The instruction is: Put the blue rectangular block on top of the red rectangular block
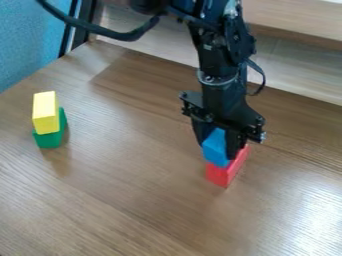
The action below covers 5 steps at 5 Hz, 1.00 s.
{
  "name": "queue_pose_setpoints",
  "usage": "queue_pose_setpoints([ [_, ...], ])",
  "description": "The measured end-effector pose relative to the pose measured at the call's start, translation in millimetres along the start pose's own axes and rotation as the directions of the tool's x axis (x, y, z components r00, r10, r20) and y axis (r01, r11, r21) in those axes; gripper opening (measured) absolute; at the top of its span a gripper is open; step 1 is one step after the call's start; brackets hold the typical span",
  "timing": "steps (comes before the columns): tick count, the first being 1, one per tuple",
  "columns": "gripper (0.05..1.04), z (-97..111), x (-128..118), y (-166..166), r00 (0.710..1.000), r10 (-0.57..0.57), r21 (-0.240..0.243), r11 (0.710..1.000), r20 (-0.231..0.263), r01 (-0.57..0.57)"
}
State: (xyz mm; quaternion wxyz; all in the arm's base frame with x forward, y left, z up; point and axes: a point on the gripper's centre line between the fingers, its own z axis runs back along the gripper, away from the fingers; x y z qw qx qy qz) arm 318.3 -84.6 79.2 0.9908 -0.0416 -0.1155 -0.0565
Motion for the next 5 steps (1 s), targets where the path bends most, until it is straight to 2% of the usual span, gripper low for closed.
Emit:
queue_pose_setpoints([
  [1,0.628,-4.9,3.5,-2.6,1.000,-0.002,0.009,1.000,-0.006,0.002],
  [2,0.920,-6.5,4.6,-2.2,1.000,-0.007,0.017,1.000,-0.019,0.007],
  [3,1.009,-6.4,4.5,-0.6,1.000,0.010,0.025,1.000,-0.024,-0.010],
  [5,1.000,-2.5,5.6,0.7,1.000,0.021,0.015,1.000,-0.021,-0.020],
])
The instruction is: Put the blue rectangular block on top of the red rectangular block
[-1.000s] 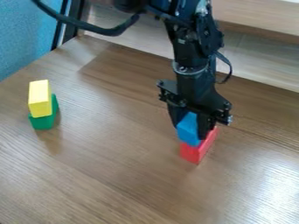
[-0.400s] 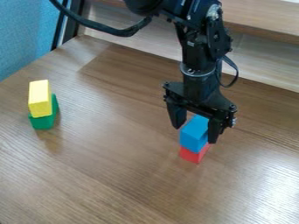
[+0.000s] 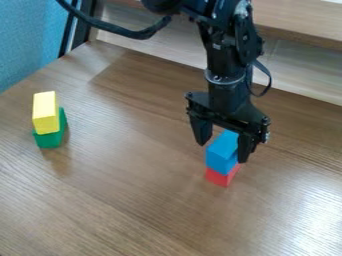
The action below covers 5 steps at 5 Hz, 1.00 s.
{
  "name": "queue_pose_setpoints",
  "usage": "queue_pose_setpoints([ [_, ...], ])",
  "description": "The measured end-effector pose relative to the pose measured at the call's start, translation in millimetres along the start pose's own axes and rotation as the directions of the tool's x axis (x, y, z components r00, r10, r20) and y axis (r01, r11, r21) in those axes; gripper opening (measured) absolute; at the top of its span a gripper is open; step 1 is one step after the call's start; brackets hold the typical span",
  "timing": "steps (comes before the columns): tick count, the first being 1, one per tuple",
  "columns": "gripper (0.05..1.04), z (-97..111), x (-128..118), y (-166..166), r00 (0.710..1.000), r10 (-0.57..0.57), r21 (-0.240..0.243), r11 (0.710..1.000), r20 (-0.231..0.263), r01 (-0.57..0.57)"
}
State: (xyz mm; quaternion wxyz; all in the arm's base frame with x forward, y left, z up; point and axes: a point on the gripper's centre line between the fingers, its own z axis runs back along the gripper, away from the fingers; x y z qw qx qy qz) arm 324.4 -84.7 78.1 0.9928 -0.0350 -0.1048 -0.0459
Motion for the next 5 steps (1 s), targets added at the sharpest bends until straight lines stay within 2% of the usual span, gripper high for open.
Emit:
queue_pose_setpoints([
  [2,1.000,50,12,15,0.987,0.085,-0.086,0.994,0.134,-0.074],
  [3,1.000,69,7,41,0.973,0.163,-0.083,0.985,0.165,-0.151],
  [4,1.000,68,-3,79,0.954,0.261,-0.032,0.965,0.148,-0.259],
  [5,1.000,66,-11,102,0.944,0.300,-0.008,0.953,0.136,-0.301],
])
